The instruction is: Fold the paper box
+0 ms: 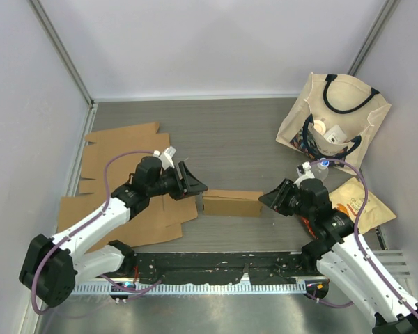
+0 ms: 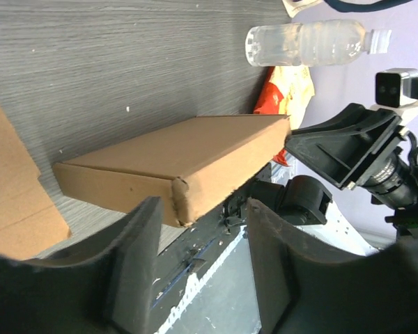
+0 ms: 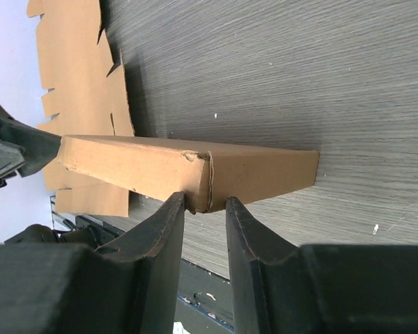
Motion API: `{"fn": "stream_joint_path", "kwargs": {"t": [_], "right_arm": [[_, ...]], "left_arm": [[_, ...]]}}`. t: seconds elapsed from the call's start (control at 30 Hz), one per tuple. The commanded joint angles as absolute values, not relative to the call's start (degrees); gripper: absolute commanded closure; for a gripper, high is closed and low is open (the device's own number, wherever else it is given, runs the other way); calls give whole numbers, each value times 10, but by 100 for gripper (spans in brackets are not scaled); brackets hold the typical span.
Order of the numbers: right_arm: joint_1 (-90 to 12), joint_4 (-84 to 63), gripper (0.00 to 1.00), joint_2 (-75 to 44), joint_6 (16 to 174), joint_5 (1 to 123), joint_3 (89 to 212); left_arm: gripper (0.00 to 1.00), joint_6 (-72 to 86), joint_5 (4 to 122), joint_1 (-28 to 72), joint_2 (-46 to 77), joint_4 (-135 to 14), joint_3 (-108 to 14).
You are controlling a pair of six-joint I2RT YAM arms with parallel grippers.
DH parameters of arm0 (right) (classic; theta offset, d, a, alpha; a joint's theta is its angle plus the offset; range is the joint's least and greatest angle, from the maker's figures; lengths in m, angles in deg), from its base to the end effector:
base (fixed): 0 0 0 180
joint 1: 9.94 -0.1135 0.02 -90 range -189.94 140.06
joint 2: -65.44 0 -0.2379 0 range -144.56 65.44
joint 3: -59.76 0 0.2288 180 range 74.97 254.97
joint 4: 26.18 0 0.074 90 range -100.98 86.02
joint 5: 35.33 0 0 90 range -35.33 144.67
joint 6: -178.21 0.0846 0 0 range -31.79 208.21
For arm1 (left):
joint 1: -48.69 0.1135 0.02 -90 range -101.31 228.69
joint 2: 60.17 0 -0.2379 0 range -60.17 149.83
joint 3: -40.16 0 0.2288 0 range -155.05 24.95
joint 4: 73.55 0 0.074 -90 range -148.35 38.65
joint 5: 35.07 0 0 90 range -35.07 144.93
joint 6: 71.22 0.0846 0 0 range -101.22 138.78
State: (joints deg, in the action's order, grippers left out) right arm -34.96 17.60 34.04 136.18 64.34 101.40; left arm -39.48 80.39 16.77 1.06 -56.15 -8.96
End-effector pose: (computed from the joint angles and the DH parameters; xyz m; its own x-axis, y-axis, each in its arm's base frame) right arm 0.1510 0.0862 0.1912 -0.7391 0.4631 -0.4891 0.0078 0.7320 0.6813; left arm 0.2015 -0.1684 0.2000 -0.8960 -0.3465 -0.2777 0.0626 0.5206 -0.8515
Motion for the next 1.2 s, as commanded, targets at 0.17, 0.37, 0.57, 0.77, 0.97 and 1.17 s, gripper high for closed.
{"fn": "stream_joint_path", "kwargs": {"t": [0.17,0.37,0.57,0.77,0.97,1.17], "right_arm": [[-349,190,72,329,1358,645,1012],[-348,185,73,320,1357,649,1016],[-349,172,76,311,1359,658,1024],[-349,172,78,317,1370,654,1017],[-349,192,80,338,1389,622,998],[-349,227,89,337,1367,585,991]], "left_arm": [[60,-387,810,170,11,-539,-123],[74,-418,846,169,22,-580,-114],[79,-429,840,164,21,-581,-94],[88,-412,801,135,39,-576,-77],[100,-307,688,85,21,-438,-102],[94,-255,676,71,26,-394,-114]]}}
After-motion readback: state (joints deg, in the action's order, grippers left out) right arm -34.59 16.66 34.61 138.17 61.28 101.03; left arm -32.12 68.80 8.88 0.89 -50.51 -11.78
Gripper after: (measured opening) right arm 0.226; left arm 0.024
